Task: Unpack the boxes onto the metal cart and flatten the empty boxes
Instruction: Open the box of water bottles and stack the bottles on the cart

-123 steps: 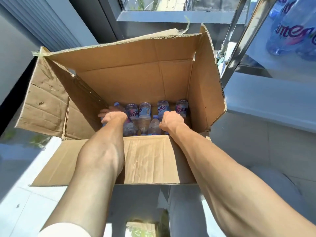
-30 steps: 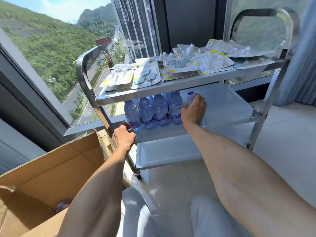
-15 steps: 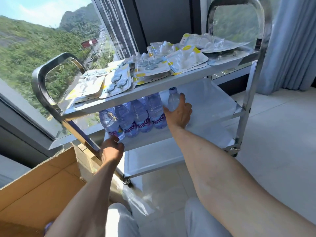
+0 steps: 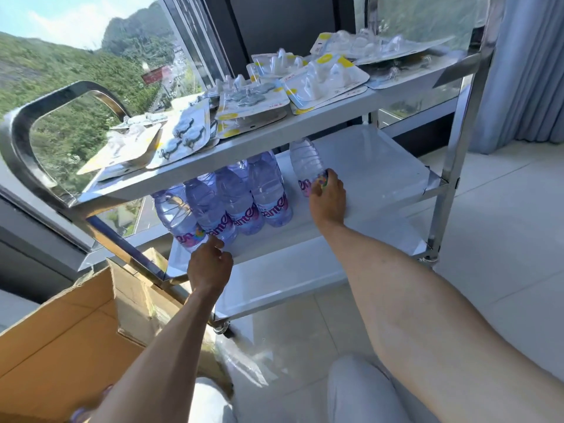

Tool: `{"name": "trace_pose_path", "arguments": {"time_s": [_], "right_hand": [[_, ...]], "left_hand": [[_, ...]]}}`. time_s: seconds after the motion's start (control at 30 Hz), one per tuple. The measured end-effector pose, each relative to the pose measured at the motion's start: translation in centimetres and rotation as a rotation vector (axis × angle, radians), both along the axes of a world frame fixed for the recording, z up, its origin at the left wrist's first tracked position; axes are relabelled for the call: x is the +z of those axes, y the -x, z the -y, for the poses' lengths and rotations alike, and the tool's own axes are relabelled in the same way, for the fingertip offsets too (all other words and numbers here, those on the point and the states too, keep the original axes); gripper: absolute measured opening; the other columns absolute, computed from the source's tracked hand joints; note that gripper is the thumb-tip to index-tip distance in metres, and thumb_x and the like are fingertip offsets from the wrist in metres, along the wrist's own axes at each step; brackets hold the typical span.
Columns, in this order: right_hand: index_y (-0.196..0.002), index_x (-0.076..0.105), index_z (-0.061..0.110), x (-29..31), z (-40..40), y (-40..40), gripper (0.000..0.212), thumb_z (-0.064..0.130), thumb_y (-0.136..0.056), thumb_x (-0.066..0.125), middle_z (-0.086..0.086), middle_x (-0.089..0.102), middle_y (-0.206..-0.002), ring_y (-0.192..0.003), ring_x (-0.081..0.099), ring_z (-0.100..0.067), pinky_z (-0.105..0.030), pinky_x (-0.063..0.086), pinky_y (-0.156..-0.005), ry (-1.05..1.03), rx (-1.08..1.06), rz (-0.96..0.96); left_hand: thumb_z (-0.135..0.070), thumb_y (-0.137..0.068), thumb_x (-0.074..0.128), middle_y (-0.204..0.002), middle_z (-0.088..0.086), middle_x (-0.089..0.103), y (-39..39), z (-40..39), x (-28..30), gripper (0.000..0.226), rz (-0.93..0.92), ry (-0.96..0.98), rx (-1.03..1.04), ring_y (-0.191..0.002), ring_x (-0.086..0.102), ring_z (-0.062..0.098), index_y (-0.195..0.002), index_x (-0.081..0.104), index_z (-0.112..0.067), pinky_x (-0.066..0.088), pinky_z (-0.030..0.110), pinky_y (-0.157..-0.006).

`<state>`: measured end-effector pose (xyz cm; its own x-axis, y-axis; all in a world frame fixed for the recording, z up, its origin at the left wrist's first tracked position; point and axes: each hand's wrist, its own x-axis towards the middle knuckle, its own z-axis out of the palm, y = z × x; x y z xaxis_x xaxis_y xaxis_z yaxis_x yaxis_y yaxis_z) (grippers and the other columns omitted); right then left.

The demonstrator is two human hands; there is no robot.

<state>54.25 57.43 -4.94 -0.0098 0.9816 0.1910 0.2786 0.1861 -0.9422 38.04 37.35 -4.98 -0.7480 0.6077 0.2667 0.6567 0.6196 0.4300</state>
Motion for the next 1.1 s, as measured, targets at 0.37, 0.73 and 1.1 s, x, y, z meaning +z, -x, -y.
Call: {"name": "trace_pose_path", "arguments": {"time_s": [0.37,0.73,1.1], "right_hand": [[-0.149,0.028,0.013,-1.4,2.2,-1.3,0.073,0.006,-0.086,0.064,-0.013,0.046,-0.135,-0.123,0.044,-0.032,-0.045,0.04,-0.099,-0.026,-0.005,-0.007],[-0.135,0.041,0.013,-1.8,2.9,0.4,0.066,0.036,-0.079,0.066,-0.01,0.06,-0.122,-0.114,0.055,-0.031,-0.04,0.036,-0.102,-0.062,-0.015,0.291],[-0.143,0.031,0.009,-1.7,1.1,3.6,0.067,0.025,-0.088,0.066,-0.015,0.046,-0.132,-0.12,0.045,-0.031,-0.036,0.035,-0.102,0.0,-0.109,0.285]], "left_hand": [[-0.013,-0.084,0.061,-0.11,0.004,0.07,-3.5,-2.5,-0.5,0.028,0.026,0.005,-0.065,-0.094,0.065,0.024,-0.111,0.065,-0.015,0.053,0.037,-0.084],[-0.013,-0.085,0.058,-0.124,0.007,0.056,-4.8,-3.0,1.9,0.044,-0.273,-0.035,-0.127,-0.109,0.056,0.032,-0.127,0.048,-0.019,0.05,0.038,-0.077],[-0.031,-0.09,0.053,-0.16,0.018,0.004,-7.3,-6.5,0.7,0.08,-0.217,0.017,0.051,-0.147,0.01,0.035,-0.154,0.007,-0.016,0.017,0.049,-0.116]]}}
